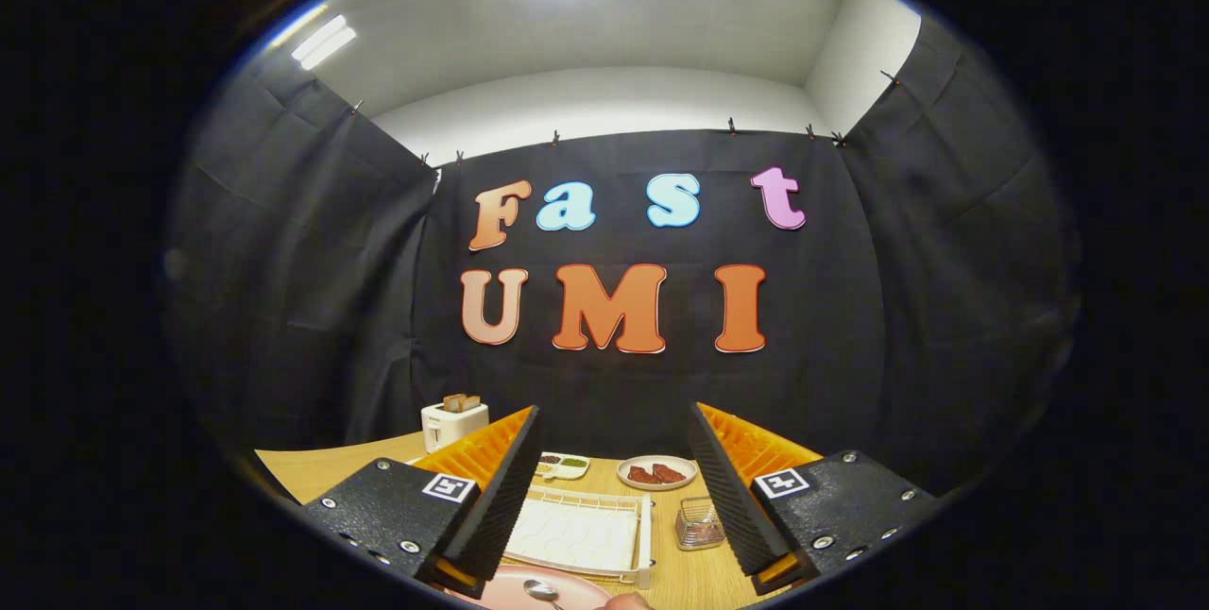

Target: Take the plate from the dish rack, then take the spoon from the basket and place it into the plate.

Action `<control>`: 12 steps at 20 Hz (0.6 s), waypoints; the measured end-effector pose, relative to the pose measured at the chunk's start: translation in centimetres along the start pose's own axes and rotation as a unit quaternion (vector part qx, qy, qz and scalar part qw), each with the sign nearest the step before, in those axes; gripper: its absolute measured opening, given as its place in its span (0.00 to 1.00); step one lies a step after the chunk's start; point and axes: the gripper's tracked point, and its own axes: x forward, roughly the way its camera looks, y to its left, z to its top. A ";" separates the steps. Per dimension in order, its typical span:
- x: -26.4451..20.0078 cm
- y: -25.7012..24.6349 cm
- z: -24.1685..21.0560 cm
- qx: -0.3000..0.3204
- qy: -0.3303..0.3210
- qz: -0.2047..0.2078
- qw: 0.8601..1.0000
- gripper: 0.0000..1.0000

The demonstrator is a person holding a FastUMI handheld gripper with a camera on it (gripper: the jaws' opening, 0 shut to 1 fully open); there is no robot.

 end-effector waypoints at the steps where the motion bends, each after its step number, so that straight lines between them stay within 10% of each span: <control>1: 0.0 0.3 0.0 0.001 -0.001 0.003 1.000 0.92; 12: 0.8 0.9 -0.1 0.017 0.002 0.009 1.000 0.92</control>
